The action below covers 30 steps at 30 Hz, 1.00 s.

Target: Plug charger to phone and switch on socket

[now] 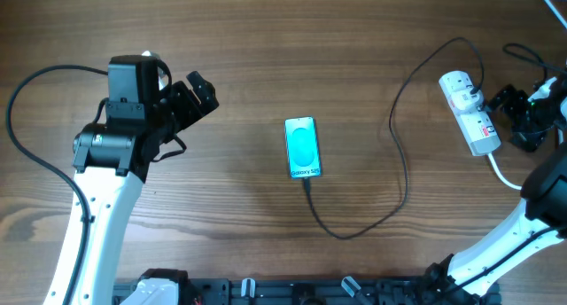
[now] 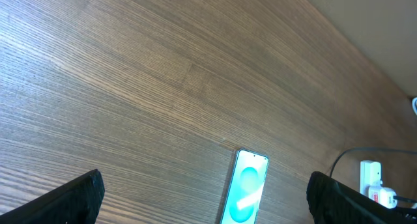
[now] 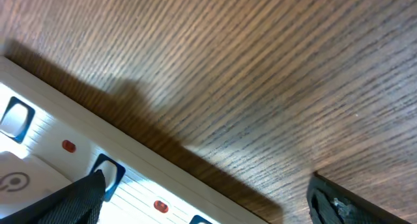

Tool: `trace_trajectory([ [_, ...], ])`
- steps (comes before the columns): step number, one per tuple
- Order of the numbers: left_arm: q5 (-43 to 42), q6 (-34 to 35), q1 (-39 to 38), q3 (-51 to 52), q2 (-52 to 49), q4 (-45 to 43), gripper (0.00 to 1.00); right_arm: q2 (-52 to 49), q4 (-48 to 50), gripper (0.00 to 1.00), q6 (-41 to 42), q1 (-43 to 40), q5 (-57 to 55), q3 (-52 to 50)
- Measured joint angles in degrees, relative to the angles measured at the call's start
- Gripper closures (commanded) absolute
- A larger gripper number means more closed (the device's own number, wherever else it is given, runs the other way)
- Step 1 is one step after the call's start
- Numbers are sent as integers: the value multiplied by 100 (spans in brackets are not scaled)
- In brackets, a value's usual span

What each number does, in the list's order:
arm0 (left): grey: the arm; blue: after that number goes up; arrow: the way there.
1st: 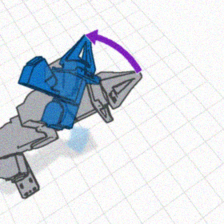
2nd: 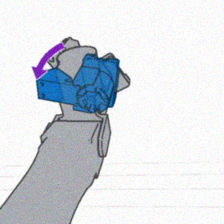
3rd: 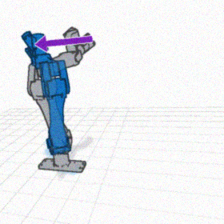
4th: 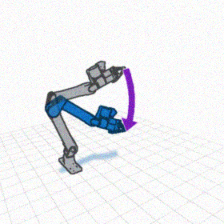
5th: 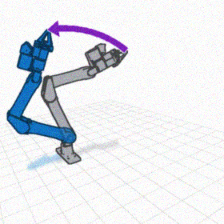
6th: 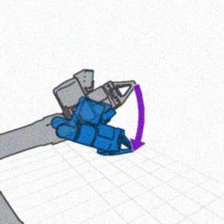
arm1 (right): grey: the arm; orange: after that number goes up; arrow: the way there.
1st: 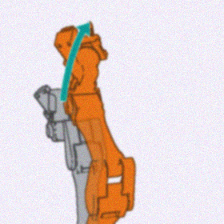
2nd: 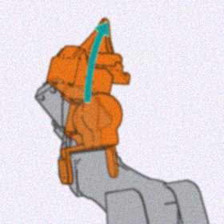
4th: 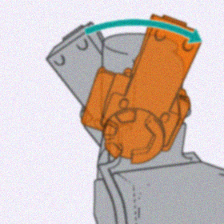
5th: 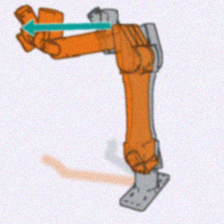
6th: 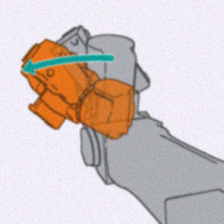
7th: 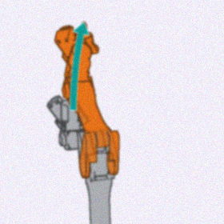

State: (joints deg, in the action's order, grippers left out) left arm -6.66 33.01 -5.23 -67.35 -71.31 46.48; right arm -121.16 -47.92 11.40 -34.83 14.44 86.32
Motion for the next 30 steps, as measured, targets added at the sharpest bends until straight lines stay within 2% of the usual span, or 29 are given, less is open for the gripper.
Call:
trace_trajectory([
  [22,0,0,0,0,0,0,0,-2,-63,0,28,7,48,2],
  [30,0,0,0,0,0,0,0,-2,-46,0,70,146,-302,20],
])
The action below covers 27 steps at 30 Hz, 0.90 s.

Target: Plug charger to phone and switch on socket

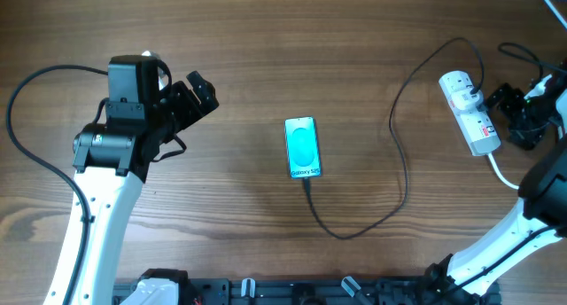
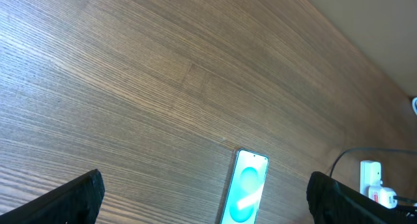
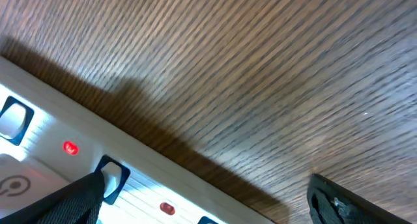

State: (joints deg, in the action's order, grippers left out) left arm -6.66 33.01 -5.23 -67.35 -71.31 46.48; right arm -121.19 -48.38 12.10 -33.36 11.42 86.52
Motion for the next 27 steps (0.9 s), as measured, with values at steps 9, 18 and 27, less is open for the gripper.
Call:
trace_trajectory([
  [9,0,0,0,0,0,0,0,-11,-315,0,0,22,-254,164],
  [18,0,0,0,0,0,0,0,-85,-1464,0,-114,28,-413,1388],
  [27,-2,0,0,0,0,-2,0,-85,-2275,0,-686,33,-256,1388],
])
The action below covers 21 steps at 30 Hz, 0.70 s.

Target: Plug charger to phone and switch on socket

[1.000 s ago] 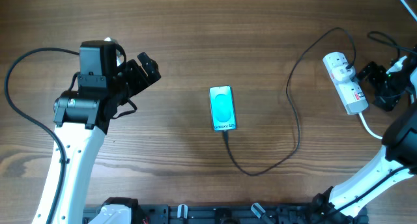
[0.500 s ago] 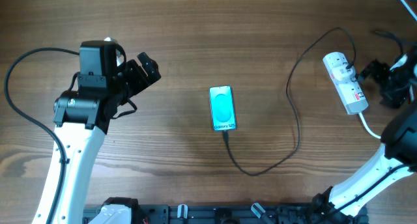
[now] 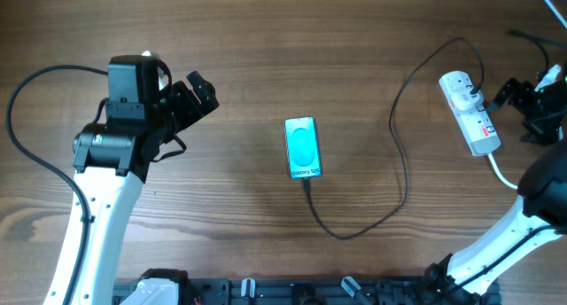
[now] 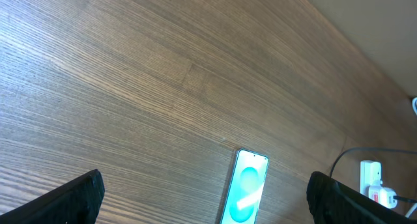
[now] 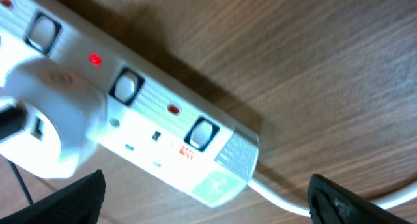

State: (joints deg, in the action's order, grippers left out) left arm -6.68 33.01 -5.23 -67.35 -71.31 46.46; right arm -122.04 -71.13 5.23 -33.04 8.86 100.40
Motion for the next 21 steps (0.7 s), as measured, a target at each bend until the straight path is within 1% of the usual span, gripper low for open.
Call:
trace_trajectory([
  [5,2,0,0,0,0,2,0,0,52,0,-94,0,-83,-151],
  [11,2,0,0,0,0,0,0,0,426,0,-98,0,-170,-844],
  [17,2,0,0,0,0,2,0,0,461,0,-98,0,-332,-868],
  [19,2,0,0,0,0,2,0,0,721,0,-96,0,-341,-879],
  [21,2,0,0,0,0,2,0,0,1287,0,-94,0,-341,-898],
])
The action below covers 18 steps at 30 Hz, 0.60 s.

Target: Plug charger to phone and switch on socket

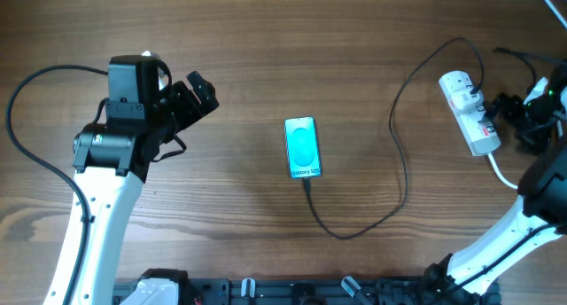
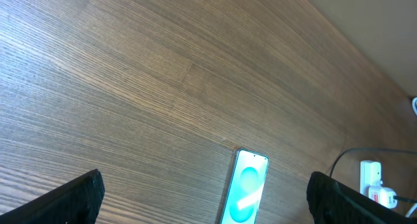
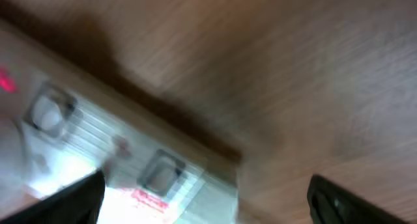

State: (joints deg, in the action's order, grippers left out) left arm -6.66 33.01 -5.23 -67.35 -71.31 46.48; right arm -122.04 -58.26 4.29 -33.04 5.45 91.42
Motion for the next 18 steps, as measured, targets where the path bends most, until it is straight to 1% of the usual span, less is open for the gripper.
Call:
trace_trajectory([
  [4,0,0,0,0,0,2,0,0,1353,0,13,0,-28,-17],
  [6,0,0,0,0,0,2,0,0,2249,0,13,0,-42,-20],
  [10,0,0,0,0,0,-2,0,7,3178,0,15,0,-42,-22],
  [13,0,0,0,0,0,0,0,9,3497,0,13,0,-44,-22],
  [18,0,0,0,0,0,0,0,9,3519,0,15,0,-44,-22],
])
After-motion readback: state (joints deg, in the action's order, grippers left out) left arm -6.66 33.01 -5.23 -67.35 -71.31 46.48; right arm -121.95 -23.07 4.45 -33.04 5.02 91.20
